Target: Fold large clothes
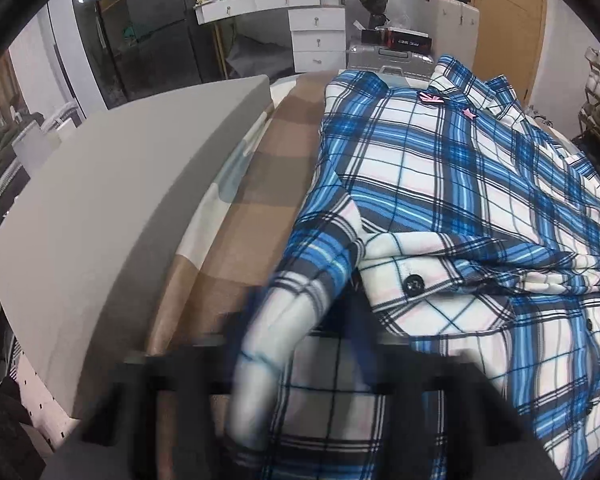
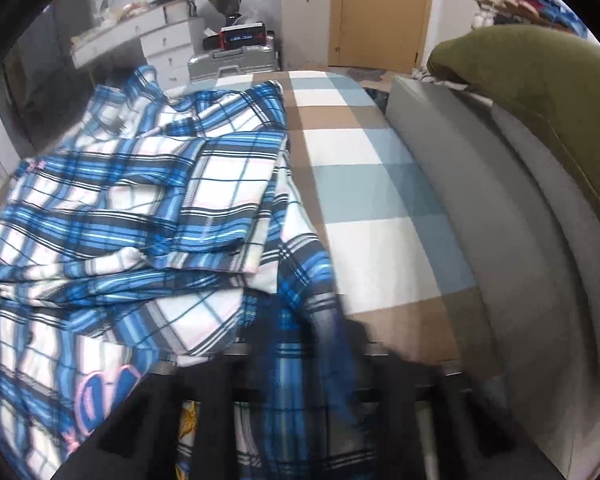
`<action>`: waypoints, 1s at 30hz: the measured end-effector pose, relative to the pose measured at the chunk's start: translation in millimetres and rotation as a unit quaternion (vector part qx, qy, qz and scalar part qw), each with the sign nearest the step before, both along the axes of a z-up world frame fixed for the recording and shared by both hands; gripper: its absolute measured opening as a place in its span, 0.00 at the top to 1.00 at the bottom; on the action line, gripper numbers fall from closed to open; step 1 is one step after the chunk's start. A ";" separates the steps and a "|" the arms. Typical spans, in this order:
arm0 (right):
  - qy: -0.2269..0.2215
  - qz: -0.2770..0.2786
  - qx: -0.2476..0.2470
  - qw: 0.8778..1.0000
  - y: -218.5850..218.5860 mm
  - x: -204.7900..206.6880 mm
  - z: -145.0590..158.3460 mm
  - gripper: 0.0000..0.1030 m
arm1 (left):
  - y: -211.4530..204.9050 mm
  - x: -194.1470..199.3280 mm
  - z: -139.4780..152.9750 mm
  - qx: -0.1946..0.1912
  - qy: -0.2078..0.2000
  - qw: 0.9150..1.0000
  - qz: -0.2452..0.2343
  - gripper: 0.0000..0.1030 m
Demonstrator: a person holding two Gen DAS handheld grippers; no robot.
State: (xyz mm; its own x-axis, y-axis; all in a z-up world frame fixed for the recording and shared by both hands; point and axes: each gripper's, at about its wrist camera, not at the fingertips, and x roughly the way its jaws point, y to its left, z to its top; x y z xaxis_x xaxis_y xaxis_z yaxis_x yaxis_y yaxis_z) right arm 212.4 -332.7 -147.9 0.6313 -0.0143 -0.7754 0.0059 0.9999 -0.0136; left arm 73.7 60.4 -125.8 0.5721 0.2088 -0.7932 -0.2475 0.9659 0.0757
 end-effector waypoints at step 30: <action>-0.080 0.029 0.106 0.991 6.9 -40.3 80.4 0.23 | 8.6 -26.1 81.3 -0.069 -0.105 0.991 -0.037 0.29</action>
